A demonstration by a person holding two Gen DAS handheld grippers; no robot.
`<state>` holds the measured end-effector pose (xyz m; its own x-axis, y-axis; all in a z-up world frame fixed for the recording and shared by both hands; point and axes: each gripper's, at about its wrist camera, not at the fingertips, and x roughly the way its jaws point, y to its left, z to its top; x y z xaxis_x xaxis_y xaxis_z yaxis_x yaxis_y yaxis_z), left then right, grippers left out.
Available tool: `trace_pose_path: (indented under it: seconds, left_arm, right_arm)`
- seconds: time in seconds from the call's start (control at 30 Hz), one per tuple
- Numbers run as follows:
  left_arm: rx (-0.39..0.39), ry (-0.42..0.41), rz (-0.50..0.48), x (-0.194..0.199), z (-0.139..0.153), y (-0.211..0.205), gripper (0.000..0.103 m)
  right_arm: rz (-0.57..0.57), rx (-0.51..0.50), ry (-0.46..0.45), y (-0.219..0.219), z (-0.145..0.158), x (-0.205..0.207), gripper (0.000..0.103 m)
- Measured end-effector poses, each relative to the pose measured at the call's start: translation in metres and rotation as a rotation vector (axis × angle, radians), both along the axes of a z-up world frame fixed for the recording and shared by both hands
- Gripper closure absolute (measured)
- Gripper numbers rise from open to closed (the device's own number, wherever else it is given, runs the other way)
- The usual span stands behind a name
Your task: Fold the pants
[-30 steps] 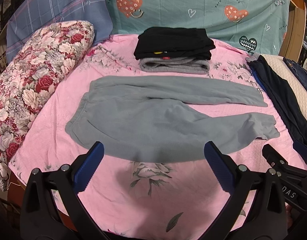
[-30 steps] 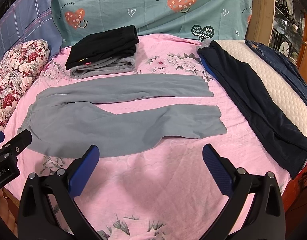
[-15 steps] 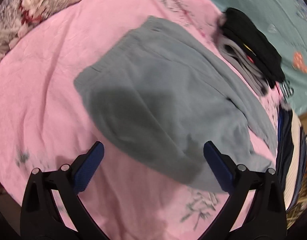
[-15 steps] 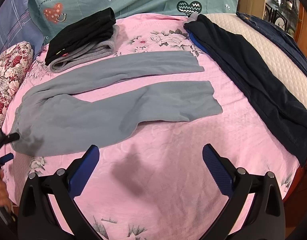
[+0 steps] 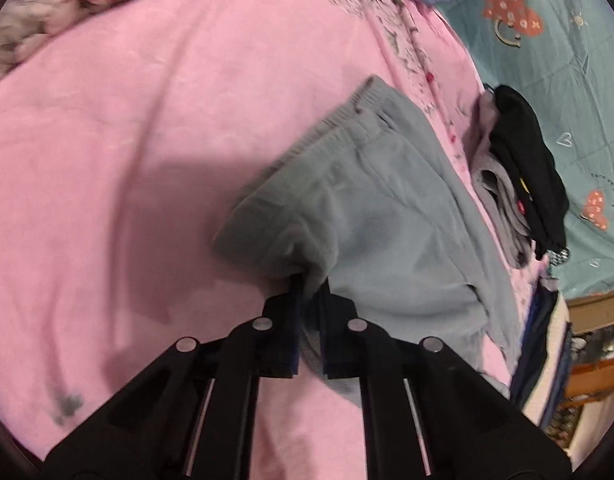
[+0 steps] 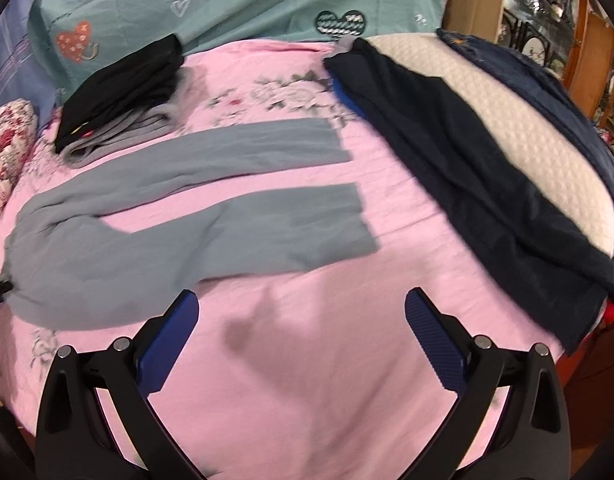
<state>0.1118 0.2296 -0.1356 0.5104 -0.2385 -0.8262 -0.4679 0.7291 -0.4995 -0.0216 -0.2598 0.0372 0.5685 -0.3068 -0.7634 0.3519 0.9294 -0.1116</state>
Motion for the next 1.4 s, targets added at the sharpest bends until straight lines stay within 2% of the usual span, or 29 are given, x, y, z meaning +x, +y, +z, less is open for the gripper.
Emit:
trace_pose_path:
  seconds: [0.07, 0.17, 0.33, 0.4, 0.47, 0.5, 0.53, 0.57, 0.6, 0.63, 0.67, 0.83, 0.97, 1.07, 1.17, 1.23, 1.3, 1.33, 1.37, 1.4]
  left_arm:
    - [0.004, -0.018, 0.014, -0.011, 0.0, 0.003, 0.096]
    - [0.031, -0.024, -0.007, -0.014, 0.001, 0.002, 0.096]
    - [0.053, -0.018, -0.025, -0.012, 0.003, 0.002, 0.096]
    - [0.052, -0.019, -0.033, -0.012, 0.003, 0.003, 0.096]
    - [0.042, -0.018, -0.036, -0.011, 0.002, 0.004, 0.096]
    - [0.04, -0.02, -0.037, -0.011, 0.002, 0.004, 0.096]
    - [0.042, -0.02, -0.039, -0.01, 0.002, 0.004, 0.096]
    - [0.047, -0.019, -0.04, -0.01, 0.002, 0.003, 0.096]
    - [0.057, -0.02, -0.039, -0.01, 0.002, 0.002, 0.096]
    - [0.067, -0.02, -0.037, -0.009, 0.003, 0.0, 0.096]
    - [0.074, -0.02, -0.034, -0.009, 0.003, -0.001, 0.096]
    - [0.062, -0.018, -0.005, -0.021, 0.008, 0.003, 0.096]
    - [0.062, -0.03, -0.012, -0.039, 0.018, 0.004, 0.096]
    - [0.076, -0.027, -0.012, -0.053, 0.024, 0.006, 0.096]
    - [0.066, -0.028, -0.032, -0.059, 0.026, 0.009, 0.096]
    - [0.087, -0.006, -0.069, -0.055, 0.021, 0.005, 0.094]
    - [0.111, 0.023, -0.1, -0.054, 0.017, -0.001, 0.086]
    - [0.118, 0.023, -0.107, -0.056, 0.019, -0.002, 0.076]
    - [0.124, 0.007, -0.113, -0.059, 0.024, -0.003, 0.068]
    - [0.137, -0.022, -0.118, -0.063, 0.034, -0.003, 0.051]
  right_arm:
    - [-0.006, 0.02, 0.021, -0.02, 0.003, 0.005, 0.001]
    - [-0.022, 0.189, 0.073, -0.059, -0.004, 0.017, 0.001]
    - [-0.052, 0.314, 0.175, -0.098, -0.031, 0.047, 0.003]
    - [-0.032, 0.396, 0.215, -0.103, -0.046, 0.059, 0.022]
    - [-0.02, 0.424, 0.257, -0.102, -0.059, 0.068, 0.031]
    - [-0.021, 0.423, 0.27, -0.101, -0.065, 0.072, 0.032]
    - [-0.021, 0.404, 0.258, -0.1, -0.064, 0.075, 0.034]
    - [-0.021, 0.38, 0.254, -0.098, -0.064, 0.078, 0.04]
    - [-0.025, 0.364, 0.246, -0.096, -0.064, 0.079, 0.066]
    - [-0.031, 0.352, 0.233, -0.096, -0.064, 0.079, 0.086]
    - [-0.034, 0.344, 0.232, -0.096, -0.066, 0.081, 0.099]
    - [-0.075, 0.301, 0.161, -0.102, -0.051, 0.072, 0.1]
    - [-0.102, 0.339, 0.102, -0.117, -0.021, 0.046, 0.1]
    - [-0.091, 0.357, 0.117, -0.121, -0.013, 0.03, 0.1]
    - [-0.087, 0.353, 0.138, -0.115, -0.02, 0.019, 0.1]
    - [-0.088, 0.359, 0.145, -0.112, -0.026, 0.009, 0.1]
    - [-0.098, 0.352, 0.165, -0.111, -0.037, 0.005, 0.1]
    - [-0.104, 0.333, 0.194, -0.11, -0.044, 0.004, 0.1]
    - [-0.121, 0.298, 0.227, -0.108, -0.049, 0.006, 0.094]
    - [-0.146, 0.239, 0.257, -0.105, -0.051, 0.007, 0.086]
